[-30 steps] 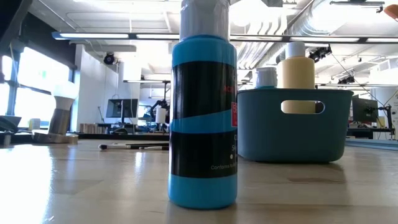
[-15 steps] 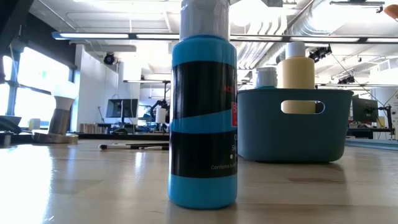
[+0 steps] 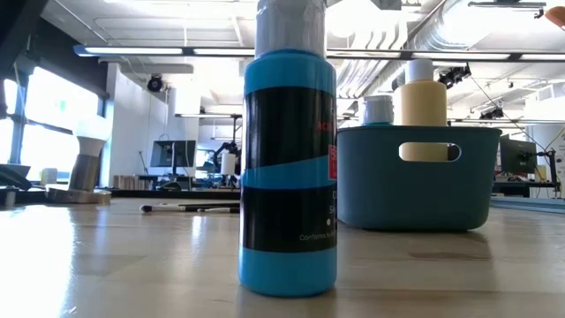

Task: Pick & Place Paint Supplies
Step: Put the black and gold paint brush into the green cup

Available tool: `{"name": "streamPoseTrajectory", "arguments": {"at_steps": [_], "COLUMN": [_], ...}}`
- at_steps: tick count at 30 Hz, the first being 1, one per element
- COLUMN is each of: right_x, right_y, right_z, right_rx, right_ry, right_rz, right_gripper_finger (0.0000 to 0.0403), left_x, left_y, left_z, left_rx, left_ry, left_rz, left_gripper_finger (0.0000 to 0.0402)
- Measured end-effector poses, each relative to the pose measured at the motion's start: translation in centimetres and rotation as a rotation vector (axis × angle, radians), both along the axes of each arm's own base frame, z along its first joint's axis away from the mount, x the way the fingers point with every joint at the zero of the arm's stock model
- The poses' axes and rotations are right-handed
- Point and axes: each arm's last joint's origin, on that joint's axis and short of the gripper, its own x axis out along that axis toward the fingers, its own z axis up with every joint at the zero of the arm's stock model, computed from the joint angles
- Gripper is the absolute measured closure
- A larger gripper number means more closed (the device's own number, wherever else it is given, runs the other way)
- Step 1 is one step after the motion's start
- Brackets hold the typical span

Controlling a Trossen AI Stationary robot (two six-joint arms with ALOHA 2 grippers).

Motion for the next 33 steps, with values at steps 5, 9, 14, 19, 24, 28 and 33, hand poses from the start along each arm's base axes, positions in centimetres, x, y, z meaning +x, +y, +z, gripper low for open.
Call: {"name": "streamPoseTrajectory", "arguments": {"at_steps": [5,9,14,19,24,28,33], "right_x": [0.1,0.1,0.1,0.1,0.1,0.1,0.1], "right_y": [0.1,0.1,0.1,0.1,0.1,0.1,0.1], "right_z": [0.0,0.0,-0.1,-0.1,-0.1,-0.1,-0.2], "right_rx": [0.0,0.0,-0.002,-0.002,-0.004,-0.005,-0.005], "right_ry": [0.0,0.001,0.005,0.005,0.009,0.012,0.013], "right_rz": [0.015,0.015,0.015,0.016,0.016,0.016,0.016], "right_gripper_finger": [0.0399,0.0399,0.0399,0.0399,0.0399,0.0399,0.0399], "left_x": [1.9,2.4,2.4,2.3,2.4,2.3,2.3], "left_y": [-0.5,-0.7,-0.8,-0.8,-0.8,-0.8,-0.8], "left_z": [-1.3,-1.5,-1.2,-1.0,-1.1,-1.0,-0.9], "left_rx": [-0.005,-0.001,-0.003,-0.031,-0.037,-0.051,-0.076], "left_ry": [-0.002,-0.03,-0.063,-0.072,-0.062,-0.063,-0.062], "left_rz": [-0.013,-0.01,-0.011,-0.026,-0.023,-0.027,-0.034], "left_gripper_finger": [0.027,0.027,0.027,0.027,0.027,0.027,0.027]}}
